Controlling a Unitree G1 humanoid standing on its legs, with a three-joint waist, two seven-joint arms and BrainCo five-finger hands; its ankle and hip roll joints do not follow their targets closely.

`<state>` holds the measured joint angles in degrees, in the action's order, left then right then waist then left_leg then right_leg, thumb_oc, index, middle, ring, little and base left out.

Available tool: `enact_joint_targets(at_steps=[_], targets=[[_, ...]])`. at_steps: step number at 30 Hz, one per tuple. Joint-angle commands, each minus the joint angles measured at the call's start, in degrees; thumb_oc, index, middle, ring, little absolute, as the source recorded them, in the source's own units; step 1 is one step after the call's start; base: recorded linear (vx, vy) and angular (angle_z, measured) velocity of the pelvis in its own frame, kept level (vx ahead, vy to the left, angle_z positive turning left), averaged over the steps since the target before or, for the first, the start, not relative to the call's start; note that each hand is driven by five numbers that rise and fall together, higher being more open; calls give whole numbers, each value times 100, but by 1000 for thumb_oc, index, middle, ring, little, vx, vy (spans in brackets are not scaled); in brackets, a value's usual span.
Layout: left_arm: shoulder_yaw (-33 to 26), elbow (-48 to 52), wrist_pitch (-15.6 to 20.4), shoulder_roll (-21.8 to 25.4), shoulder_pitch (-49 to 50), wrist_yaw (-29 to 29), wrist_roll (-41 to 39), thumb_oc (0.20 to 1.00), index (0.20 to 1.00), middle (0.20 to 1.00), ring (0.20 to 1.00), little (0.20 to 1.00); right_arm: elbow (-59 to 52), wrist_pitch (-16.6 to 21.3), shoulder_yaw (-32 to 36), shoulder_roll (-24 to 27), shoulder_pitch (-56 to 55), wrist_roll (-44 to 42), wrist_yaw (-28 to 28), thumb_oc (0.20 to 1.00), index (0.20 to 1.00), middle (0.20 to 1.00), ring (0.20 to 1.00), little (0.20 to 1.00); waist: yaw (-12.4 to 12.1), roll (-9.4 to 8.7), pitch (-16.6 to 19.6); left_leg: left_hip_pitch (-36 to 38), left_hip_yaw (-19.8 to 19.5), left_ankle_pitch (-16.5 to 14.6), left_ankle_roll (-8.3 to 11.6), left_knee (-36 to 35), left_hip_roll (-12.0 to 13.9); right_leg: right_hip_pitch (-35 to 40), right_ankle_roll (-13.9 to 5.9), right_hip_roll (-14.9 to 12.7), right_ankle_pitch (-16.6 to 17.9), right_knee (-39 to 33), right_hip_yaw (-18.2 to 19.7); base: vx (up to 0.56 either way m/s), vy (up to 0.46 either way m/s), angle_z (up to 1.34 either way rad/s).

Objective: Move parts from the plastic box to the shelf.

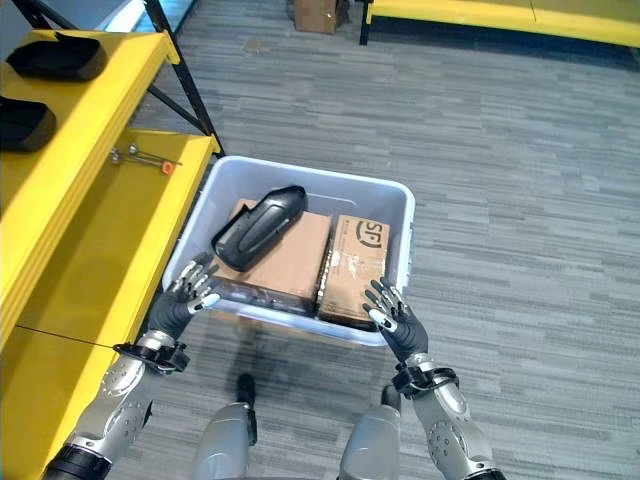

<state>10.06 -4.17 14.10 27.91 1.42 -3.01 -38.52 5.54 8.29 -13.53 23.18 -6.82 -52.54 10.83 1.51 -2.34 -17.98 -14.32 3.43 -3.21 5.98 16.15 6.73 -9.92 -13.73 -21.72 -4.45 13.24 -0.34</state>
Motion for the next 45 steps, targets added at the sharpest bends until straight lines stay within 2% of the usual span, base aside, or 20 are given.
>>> enact_joint_targets(at_steps=[1,6,12,15,17,20,24,25,27,28,31,35,42,45], targets=[[-292,411,380,-67,174,94,273,1000,1000,1000,1000,1000,-328,157,187,187,71,42,82,1000,1000,1000,1000,1000,100,-54,-27,-50,29,-173,-118,257,436,116,356,455,247,-323,-223,32,83,-14],[-262,423,386,-81,161,64,228,1000,1000,1000,1000,1000,-401,151,192,243,96,81,125,1000,1000,1000,1000,1000,108,-145,-6,-145,59,-185,-153,260,364,168,318,385,387,-535,-295,15,55,-8],[-308,557,424,14,112,142,556,1000,1000,1000,1000,1000,-526,135,186,272,17,53,213,1000,1000,1000,1000,1000,153,-269,22,-186,95,-104,-152,108,363,120,304,379,523,-692,-340,-6,5,2],[-365,615,511,125,-217,378,1008,1000,1000,1000,1000,1000,-581,142,132,279,20,30,242,1000,1000,1000,1000,1000,210,-350,-4,-204,158,-46,-140,27,416,16,295,403,596,-734,-305,-17,2,-3],[-454,598,611,313,-608,716,1641,1000,1000,1000,1000,1000,-592,135,102,282,50,14,279,1000,1000,1000,1000,1000,252,-406,-52,-201,202,-54,-124,26,462,-27,287,436,618,-750,-258,-27,11,-8],[-467,501,685,471,-1177,1122,2121,1000,1000,1000,1000,1000,-620,138,46,294,100,6,321,1000,1000,1000,1000,1000,315,-462,-72,-252,252,4,-115,-12,483,-151,283,443,685,-779,-209,-37,13,-17],[-281,82,692,700,-2158,1842,2968,1000,1000,1000,1000,1000,-687,123,-57,368,176,-28,351,1000,1000,1000,1000,1000,409,-531,-175,-366,282,41,-85,0,517,-325,287,466,742,-774,-144,-51,1,-11],[-183,-166,645,783,-2582,2172,3270,1000,1000,1000,1000,1000,-717,135,-106,412,169,-46,366,1000,1000,1000,1000,1000,472,-563,-230,-414,305,64,-65,7,542,-385,288,479,774,-787,-134,-56,-9,-8],[-121,-308,635,815,-2803,2327,3438,1000,1000,1000,1000,1000,-715,132,-126,416,161,-47,372,1000,1000,1000,1000,1000,498,-573,-248,-454,310,84,-60,12,549,-427,288,482,783,-781,-132,-34,-12,-7],[-3,-531,550,921,-3171,2589,3734,1000,1000,1000,1000,1000,-722,138,-158,432,164,-69,396,1000,1000,1000,1000,1000,553,-588,-291,-484,320,103,-41,7,575,-469,285,499,807,-790,-130,-15,-9,-7],[60,-721,512,987,-3381,2716,3847,1000,1000,1000,1000,1000,-718,136,-173,444,155,-90,405,1000,1000,1000,1000,1000,582,-600,-304,-516,325,113,-29,14,597,-505,282,502,821,-796,-126,-13,-14,-6],[410,-1513,333,1286,-4299,3059,4155,1000,1000,1000,1000,1000,-762,176,-287,544,158,-158,456,1000,1000,1000,1000,1000,723,-660,-398,-644,342,136,24,57,683,-649,274,553,876,-800,-95,-14,-23,-13],[656,-2276,165,1561,-4842,3112,4253,1000,1000,1000,1000,1000,-836,188,-335,628,79,-247,539,1000,1000,1000,1000,1000,839,-729,-478,-822,347,161,59,127,769,-826,286,621,917,-779,-41,3,-20,-8],[853,-2899,35,1711,-5267,3154,4200,1000,1000,1000,1000,1000,-883,182,-356,704,19,-287,574,1000,1000,1000,1000,1000,919,-757,-505,-966,336,186,84,160,831,-942,290,653,937,-764,-37,4,-5,-1]])
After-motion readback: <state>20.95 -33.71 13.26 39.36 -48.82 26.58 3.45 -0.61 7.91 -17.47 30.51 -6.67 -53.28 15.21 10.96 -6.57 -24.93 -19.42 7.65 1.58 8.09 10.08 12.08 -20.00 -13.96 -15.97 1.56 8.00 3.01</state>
